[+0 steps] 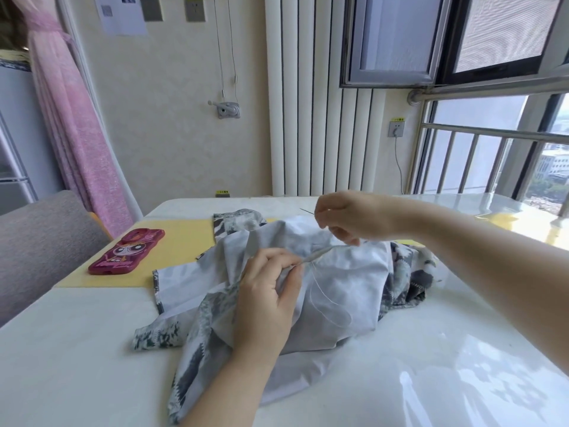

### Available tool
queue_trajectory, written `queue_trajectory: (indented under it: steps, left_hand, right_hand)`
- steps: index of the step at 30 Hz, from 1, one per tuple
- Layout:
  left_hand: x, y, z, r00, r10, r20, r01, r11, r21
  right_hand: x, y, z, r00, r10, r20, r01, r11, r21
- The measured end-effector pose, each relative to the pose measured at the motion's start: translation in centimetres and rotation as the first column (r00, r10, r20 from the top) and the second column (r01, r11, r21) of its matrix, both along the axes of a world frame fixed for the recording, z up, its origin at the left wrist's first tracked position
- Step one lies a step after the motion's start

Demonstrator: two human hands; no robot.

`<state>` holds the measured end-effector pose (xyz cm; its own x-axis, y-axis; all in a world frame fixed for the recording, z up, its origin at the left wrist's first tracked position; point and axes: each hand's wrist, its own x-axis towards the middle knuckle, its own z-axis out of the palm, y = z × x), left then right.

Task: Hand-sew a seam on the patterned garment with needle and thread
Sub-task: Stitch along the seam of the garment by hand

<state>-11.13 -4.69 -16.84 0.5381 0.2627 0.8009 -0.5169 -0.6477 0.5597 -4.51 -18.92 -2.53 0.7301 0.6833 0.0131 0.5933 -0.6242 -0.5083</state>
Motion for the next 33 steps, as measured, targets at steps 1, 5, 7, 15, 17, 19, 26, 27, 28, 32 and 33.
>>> queue_trajectory:
  steps: [1,5,7,15,17,19,26,27,28,32,33]
  left_hand:
    - [0.0,0.0,0.0,1.0,-0.002,0.001,0.002,1.0,0.002]
    - [0.0,0.1,0.0,1.0,-0.001,0.012,0.001,1.0,0.017]
    - [0.1,0.1,0.0,1.0,-0.002,0.01,0.002,1.0,0.013]
    - [0.0,0.1,0.1,1.0,0.009,0.014,-0.009,1.0,0.018]
    - [0.0,0.1,0.2,1.0,0.019,0.015,-0.019,1.0,0.023]
    - [0.0,0.1,0.2,1.0,0.02,0.019,-0.021,0.999,0.027]
    - [0.0,0.1,0.1,1.0,0.001,0.029,-0.001,1.0,-0.008]
    - [0.0,0.1,0.1,1.0,0.004,0.03,-0.004,1.0,-0.009]
    - [0.0,0.1,0.1,0.999,0.007,0.032,-0.007,1.0,-0.006]
    - [0.1,0.1,0.1,0.999,0.02,0.032,-0.019,1.0,-0.007]
    - [0.1,0.1,0.1,0.999,0.016,0.035,-0.015,1.0,-0.015]
  right_hand:
    - [-0.4,0.0,0.3,0.955,0.053,-0.292,0.004,0.981,0.192]
    - [-0.5,0.8,0.1,0.821,0.289,-0.493,0.107,0.769,0.63]
    - [-0.2,1.4,-0.3,0.987,0.09,-0.129,-0.012,0.859,0.511]
    - [1.2,0.4,-1.1,0.939,-0.015,0.344,0.032,0.999,-0.043]
    - [0.7,0.2,-0.2,0.975,-0.004,-0.224,0.063,0.964,0.257]
    - [0.3,0.3,0.3,0.794,0.234,-0.561,0.165,0.805,0.57]
    - [2.5,1.7,-0.1,0.961,0.043,-0.272,0.202,0.559,0.804]
    - [2.7,1.7,-0.3,0.979,-0.016,-0.205,0.177,0.577,0.798]
    - [3.0,1.7,-0.5,0.987,-0.053,-0.152,0.154,0.6,0.785]
    - [2.2,1.4,-1.0,0.995,-0.023,-0.092,0.079,0.741,0.667]
    - [1.7,1.4,-1.1,0.999,-0.017,-0.049,0.043,0.801,0.598]
